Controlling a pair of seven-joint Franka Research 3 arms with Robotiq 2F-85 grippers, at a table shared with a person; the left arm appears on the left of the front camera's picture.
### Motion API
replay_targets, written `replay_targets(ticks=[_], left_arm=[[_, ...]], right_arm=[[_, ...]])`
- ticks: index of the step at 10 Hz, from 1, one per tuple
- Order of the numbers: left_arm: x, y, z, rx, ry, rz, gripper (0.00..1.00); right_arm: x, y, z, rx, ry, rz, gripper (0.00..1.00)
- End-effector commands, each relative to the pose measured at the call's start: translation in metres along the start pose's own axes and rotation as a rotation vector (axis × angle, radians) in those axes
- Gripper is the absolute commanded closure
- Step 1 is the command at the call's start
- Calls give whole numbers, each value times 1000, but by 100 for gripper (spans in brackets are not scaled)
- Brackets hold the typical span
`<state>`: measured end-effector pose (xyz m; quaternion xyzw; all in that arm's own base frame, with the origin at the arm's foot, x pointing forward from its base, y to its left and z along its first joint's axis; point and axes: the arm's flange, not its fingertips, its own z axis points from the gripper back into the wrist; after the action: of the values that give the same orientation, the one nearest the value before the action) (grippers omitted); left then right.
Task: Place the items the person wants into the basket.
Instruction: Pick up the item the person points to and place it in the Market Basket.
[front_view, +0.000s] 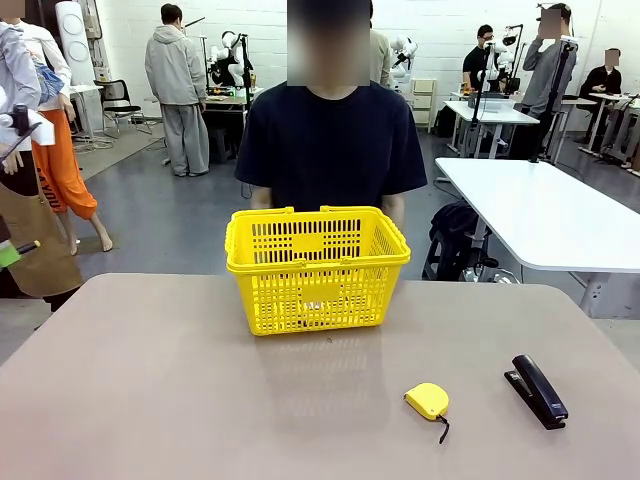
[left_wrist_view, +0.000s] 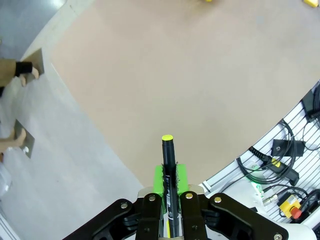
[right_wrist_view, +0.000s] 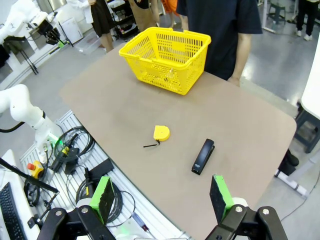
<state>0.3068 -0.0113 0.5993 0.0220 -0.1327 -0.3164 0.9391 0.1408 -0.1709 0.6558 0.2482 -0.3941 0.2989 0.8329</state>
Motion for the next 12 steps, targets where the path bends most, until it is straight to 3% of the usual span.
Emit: replay_targets(ticks=[1, 3, 6, 9, 12], left_arm=[[81, -42, 24, 31, -68, -165, 89], [159, -103, 32, 61, -84, -363, 89], [253, -150, 16, -72, -113, -574, 89], [316, -155, -23, -78, -92, -657, 89], [361, -142, -69, -131, -29, -649, 89]], right_arm=[[0, 0, -1, 8, -3, 5, 0], [0, 0, -1, 8, -3, 5, 0], [0, 0, -1, 8, -3, 5, 0], [0, 0, -1, 8, -3, 5, 0], [0, 0, -1, 8, -3, 5, 0]])
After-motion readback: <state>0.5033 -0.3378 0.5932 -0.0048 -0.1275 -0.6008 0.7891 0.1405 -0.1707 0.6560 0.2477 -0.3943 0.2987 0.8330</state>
